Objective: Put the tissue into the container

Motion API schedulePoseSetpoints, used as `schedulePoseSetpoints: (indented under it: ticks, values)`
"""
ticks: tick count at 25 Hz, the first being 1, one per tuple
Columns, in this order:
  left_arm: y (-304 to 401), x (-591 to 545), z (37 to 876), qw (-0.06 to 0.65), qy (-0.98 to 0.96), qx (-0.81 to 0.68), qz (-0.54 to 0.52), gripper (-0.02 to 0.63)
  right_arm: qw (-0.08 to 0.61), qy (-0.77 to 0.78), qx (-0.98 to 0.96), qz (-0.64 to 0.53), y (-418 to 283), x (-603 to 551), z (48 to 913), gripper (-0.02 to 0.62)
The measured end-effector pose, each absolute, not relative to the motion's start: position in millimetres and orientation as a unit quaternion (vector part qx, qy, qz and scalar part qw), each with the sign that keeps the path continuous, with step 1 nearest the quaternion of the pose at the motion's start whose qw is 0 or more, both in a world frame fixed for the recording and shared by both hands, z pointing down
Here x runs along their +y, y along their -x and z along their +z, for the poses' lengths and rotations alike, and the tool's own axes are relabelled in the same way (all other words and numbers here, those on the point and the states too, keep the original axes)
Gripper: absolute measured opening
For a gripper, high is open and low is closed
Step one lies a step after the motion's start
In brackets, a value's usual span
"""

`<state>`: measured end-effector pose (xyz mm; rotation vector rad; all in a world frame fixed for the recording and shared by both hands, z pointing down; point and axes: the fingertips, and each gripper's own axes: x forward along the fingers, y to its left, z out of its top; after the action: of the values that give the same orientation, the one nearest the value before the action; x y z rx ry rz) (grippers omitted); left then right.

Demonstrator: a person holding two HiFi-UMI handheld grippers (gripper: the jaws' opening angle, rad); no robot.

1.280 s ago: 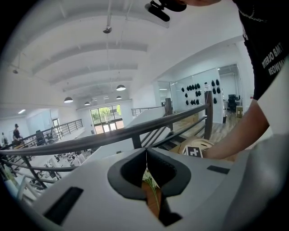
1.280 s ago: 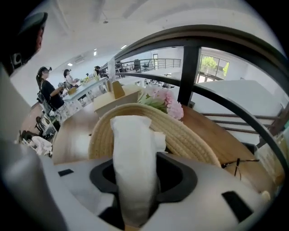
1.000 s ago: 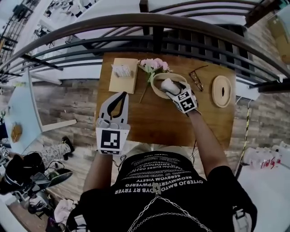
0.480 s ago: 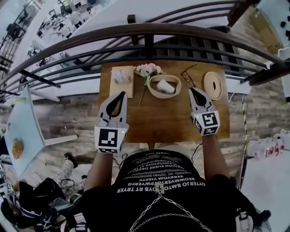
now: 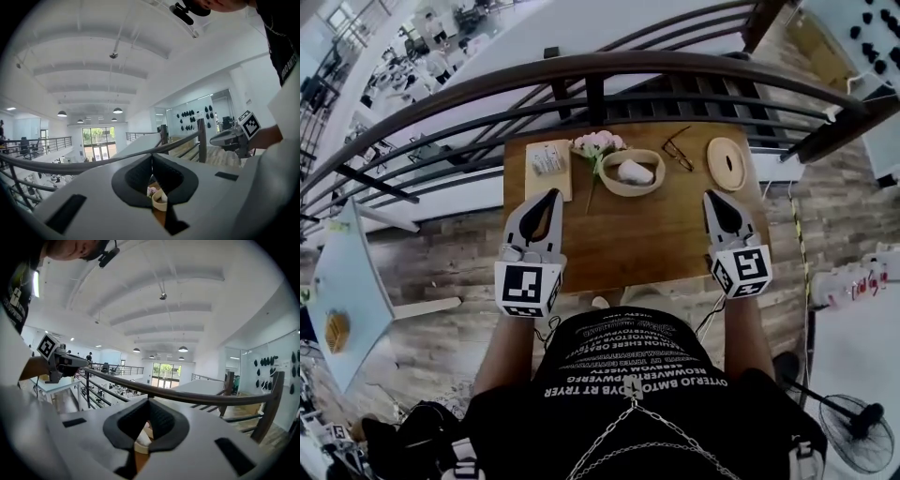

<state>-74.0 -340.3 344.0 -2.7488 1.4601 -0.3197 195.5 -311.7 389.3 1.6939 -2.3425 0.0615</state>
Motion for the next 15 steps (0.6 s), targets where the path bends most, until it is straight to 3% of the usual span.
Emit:
schedulePoseSetpoints:
  ticks: [15]
  values:
    - [85.9, -315.1, 350.0, 0.011, 0.885, 0.455, -0.092, 0.028, 0.137, -0.584, -0.8, 0.015, -172.2, -275.7, 392.7, 0.014]
